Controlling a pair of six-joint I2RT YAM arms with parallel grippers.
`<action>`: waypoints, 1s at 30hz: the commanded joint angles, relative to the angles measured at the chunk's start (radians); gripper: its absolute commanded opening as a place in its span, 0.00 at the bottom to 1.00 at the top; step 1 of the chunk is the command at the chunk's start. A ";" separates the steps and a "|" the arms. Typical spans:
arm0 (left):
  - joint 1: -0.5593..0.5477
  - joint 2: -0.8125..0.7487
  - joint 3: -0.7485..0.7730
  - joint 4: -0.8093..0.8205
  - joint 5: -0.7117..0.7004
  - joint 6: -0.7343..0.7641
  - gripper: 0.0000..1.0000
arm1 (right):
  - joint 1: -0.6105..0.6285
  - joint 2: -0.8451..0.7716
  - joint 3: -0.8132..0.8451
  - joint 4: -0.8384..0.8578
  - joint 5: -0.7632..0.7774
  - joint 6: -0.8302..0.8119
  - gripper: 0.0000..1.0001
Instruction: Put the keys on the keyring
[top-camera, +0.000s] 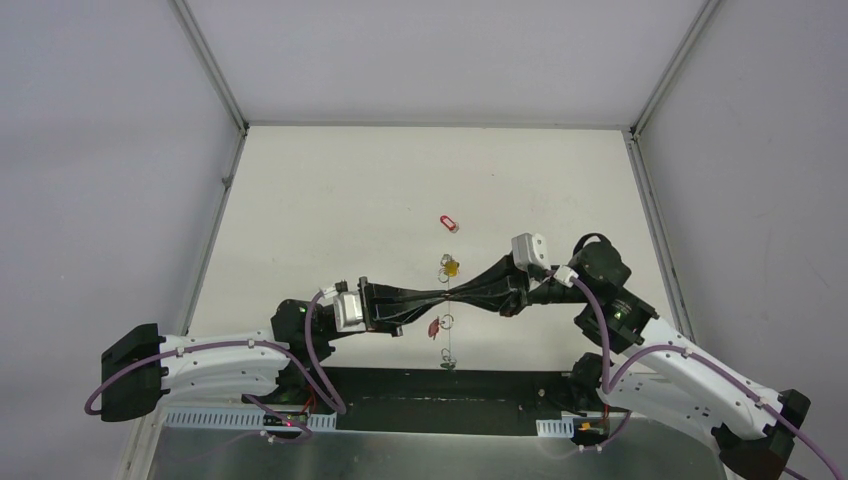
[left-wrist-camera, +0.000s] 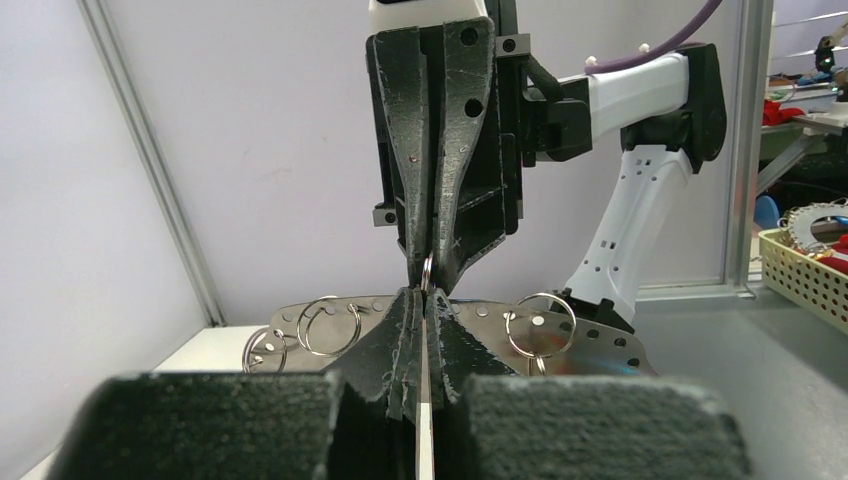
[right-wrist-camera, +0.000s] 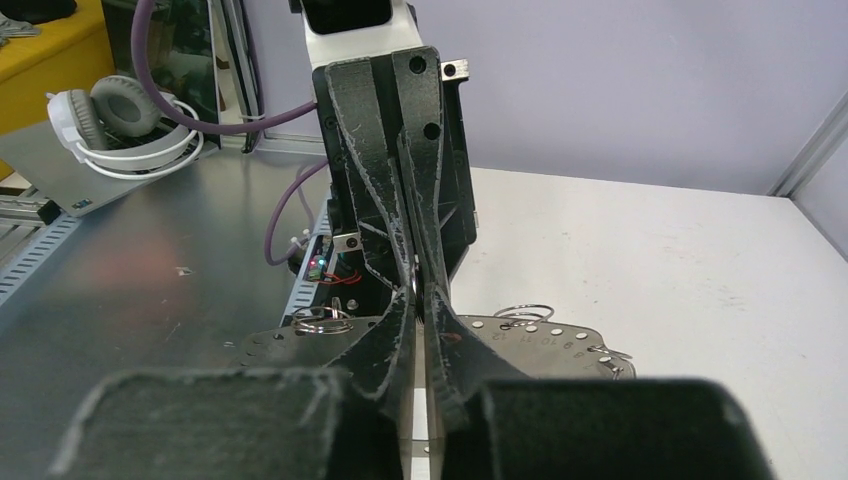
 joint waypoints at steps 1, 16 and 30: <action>-0.009 -0.015 0.011 0.083 0.011 -0.007 0.00 | 0.003 -0.002 -0.005 0.010 -0.004 -0.014 0.00; -0.009 -0.020 0.009 0.081 0.018 -0.014 0.00 | 0.004 -0.048 -0.022 -0.034 0.064 -0.039 0.32; -0.009 -0.015 0.015 0.071 0.025 -0.022 0.00 | 0.003 -0.015 -0.008 -0.025 0.028 -0.039 0.16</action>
